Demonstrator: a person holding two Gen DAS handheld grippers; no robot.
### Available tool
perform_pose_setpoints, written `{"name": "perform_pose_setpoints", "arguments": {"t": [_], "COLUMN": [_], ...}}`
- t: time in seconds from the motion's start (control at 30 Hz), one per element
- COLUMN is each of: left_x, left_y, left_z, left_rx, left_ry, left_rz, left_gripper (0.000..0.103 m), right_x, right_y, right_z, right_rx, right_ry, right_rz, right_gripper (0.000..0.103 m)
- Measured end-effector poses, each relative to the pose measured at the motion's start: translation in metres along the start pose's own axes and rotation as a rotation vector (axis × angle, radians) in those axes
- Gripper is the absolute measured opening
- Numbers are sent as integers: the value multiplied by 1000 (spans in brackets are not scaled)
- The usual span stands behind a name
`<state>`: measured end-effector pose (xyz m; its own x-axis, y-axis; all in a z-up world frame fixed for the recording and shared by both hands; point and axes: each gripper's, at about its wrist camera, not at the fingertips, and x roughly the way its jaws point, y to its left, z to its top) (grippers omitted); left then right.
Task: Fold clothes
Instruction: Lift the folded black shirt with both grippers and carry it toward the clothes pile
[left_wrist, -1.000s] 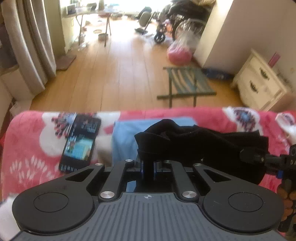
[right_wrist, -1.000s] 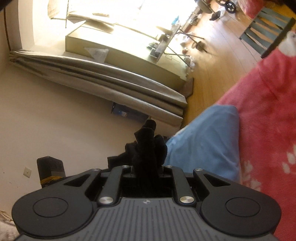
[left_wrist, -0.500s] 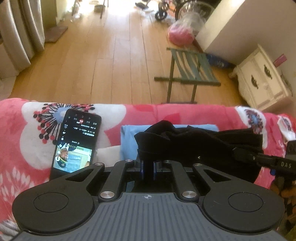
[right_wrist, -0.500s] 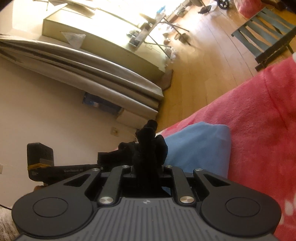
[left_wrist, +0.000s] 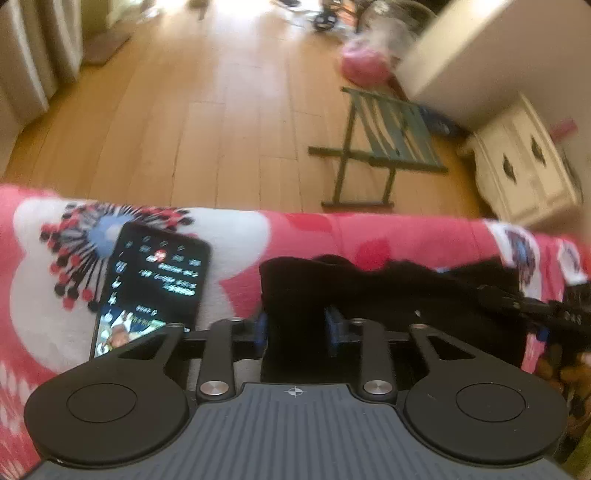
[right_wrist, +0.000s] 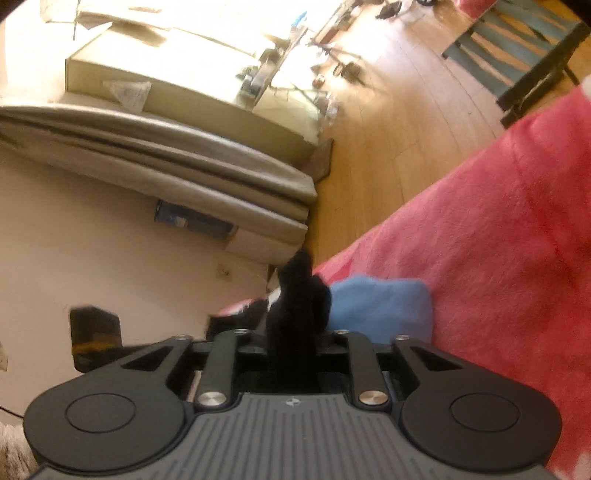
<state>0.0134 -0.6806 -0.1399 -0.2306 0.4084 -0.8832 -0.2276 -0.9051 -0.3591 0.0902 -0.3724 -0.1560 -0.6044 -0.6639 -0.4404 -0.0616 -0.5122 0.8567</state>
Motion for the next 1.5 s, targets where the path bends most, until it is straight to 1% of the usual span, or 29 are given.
{"name": "perform_pose_setpoints", "arguments": {"t": [0.03,0.07,0.13,0.17,0.2,0.27,0.33,0.4,0.47,0.5,0.53,0.57,0.6,0.63,0.67,0.73,0.77,0.83,0.9,0.97,1.0,1.03,1.07,1.13,1.17,1.23,1.33,1.43,1.5], "left_x": [-4,-9,-21,-29,-36,-51,-66,-59,-38,-25,-15,-5,-3,-2,-6,-16,-21,-22,-16,-12,-10,-10,-10,-14,-16,-19,-29,-41,-41], "left_y": [2,5,6,3,-1,-9,-17,-27,-38,-42,-41,-39,-35,-31,-27,-22,-20,-17,-14,-11,-9,-8,-6,-2,0,3,0,-12,-22], "left_z": [0,0,-1,-2,-3,-6,-8,-13,-20,-23,-25,-26,-24,-22,-19,-19,-19,-20,-23,-26,-26,-27,-27,-26,-26,-25,-22,-21,-23], "left_rx": [-12,-24,-30,-12,14,65,117,197,292,336,350,355,322,278,244,229,225,227,232,237,237,232,227,213,206,183,169,189,206], "left_ry": [-15,-31,-83,-105,-125,-165,-206,-146,-44,-10,5,15,16,14,-2,-32,-46,-31,-8,1,2,1,0,-7,-11,-15,-7,21,85], "left_rz": [0,0,22,21,14,2,-10,-71,-75,-40,-4,30,34,29,16,10,9,9,25,34,32,26,21,15,13,2,-44,-128,-221], "left_gripper": [36,38,38,38,38,38,38,38,38,38,38,38,38,37,38,38,38,38,38,38,38,39,39,39,39,38,38,38,38], "right_x": [-4,-9,-21,-28,-35,-42,-35,-22,-6,-1,1,-1,-4,-10,-17,-16,-11,11,44,75,82,87,83,56,44,23,-3,-49,-65], "right_y": [-1,-1,0,4,12,43,78,98,95,87,78,74,73,78,87,111,120,133,129,115,107,98,89,79,79,92,109,106,108], "right_z": [2,5,10,11,13,8,-7,-25,-31,-28,-21,-14,-8,-5,-3,-11,-16,-31,-37,-30,-21,-10,4,26,29,22,4,-25,-50], "right_rx": [5,3,-6,-19,-63,-251,-482,-667,-741,-745,-722,-699,-675,-680,-702,-781,-823,-887,-889,-827,-778,-723,-643,-491,-474,-556,-551,-441,-402], "right_ry": [-31,-66,-136,-165,-179,-120,31,182,249,242,209,158,103,55,31,72,118,245,345,350,280,190,89,-58,-86,-24,97,181,238], "right_rz": [-10,-43,-122,-149,-156,-153,-144,-135,-206,-267,-330,-397,-466,-484,-452,-354,-298,-180,-118,-155,-219,-293,-361,-382,-364,-335,-305,-312,-354], "right_gripper": [41,50,48,45,39,33,31,29,25,18,14,16,16,15,15,15,15,15,15,13,7,8,12,12,12,12,12,12,12]}}
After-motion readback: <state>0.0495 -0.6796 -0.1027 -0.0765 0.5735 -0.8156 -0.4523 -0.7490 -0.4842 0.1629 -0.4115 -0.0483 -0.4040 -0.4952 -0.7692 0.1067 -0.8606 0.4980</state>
